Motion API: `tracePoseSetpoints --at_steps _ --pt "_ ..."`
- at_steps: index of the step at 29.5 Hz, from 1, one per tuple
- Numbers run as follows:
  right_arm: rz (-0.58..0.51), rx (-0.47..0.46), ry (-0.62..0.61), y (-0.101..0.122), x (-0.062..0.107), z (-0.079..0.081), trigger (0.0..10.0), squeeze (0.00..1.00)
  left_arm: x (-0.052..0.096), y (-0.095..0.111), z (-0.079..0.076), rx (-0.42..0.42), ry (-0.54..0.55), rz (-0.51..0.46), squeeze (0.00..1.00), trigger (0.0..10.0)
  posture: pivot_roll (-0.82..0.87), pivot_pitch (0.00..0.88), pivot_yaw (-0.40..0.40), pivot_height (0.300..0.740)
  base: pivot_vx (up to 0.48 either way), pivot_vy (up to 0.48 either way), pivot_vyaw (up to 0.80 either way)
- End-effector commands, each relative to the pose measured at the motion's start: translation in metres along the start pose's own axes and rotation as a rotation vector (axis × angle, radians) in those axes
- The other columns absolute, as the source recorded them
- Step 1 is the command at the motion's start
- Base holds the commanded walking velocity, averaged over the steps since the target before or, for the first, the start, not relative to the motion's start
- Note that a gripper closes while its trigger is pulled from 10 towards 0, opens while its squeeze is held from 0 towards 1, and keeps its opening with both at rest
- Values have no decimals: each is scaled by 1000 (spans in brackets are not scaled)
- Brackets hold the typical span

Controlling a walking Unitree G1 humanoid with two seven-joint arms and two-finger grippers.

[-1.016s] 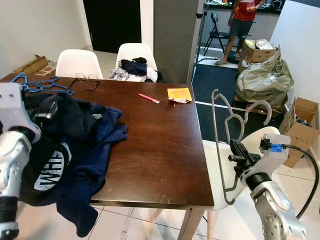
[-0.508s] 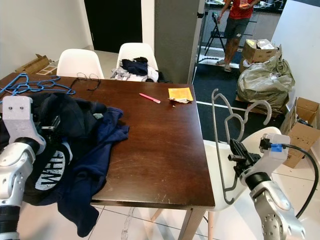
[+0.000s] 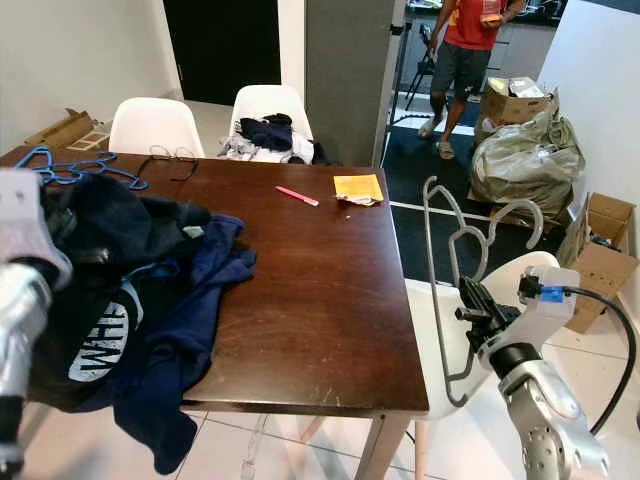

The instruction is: Hang hanger

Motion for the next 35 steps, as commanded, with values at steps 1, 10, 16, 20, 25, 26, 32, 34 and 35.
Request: tracePoseSetpoints --at_steps 1,10,16,20,25,26,32,34,35 --pt "-9 -19 -9 0 0 -2 10000 0 -1 -1 5 -10 8 -6 0 0 -7 0 -42 740 0 0 0" --pt "-34 -51 -15 -4 -5 -1 10000 0 -48 202 44 32 44 -496 0 0 33 0 -15 740 0 0 0" --pt "-44 -58 -21 -5 -5 -1 10000 0 -33 277 43 28 27 -698 0 0 33 0 -1 740 0 0 0" --pt "-55 -65 -26 -5 -5 -1 10000 0 -15 323 28 16 -20 -839 0 0 36 0 1 740 0 0 0" --pt "-63 -69 -26 -5 -5 0 10000 0 -16 324 7 -3 -73 -854 0 0 37 0 -3 740 0 0 0" --pt "-65 -71 -26 -4 -6 0 10000 0 -22 315 -3 -1 -99 -831 0 0 36 0 -6 740 0 0 0" --pt "-70 -71 -31 -3 -7 -1 10000 0 -31 296 -29 30 -178 -785 0 0 37 0 -11 740 0 0 0" --pt "-70 -71 -31 -3 -7 -1 10000 0 -31 296 -29 30 -178 -785 0 0 37 0 -11 740 0 0 0" --pt "-76 -76 -40 -2 -7 -3 10000 0 -31 278 -63 56 -278 -753 0 0 36 0 -14 740 0 0 0"
Point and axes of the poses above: a point about 5 cm out from each wrist's last joint towards the gripper, its own x axis pointing back from the gripper into the wrist, its own y axis along the axis of the wrist's last joint, z = x × y, the point moved 5 cm from there along -x, pointing out of the wrist towards the gripper, and after that the axes turned 8 degrees about -x, right-handed, at the moved point
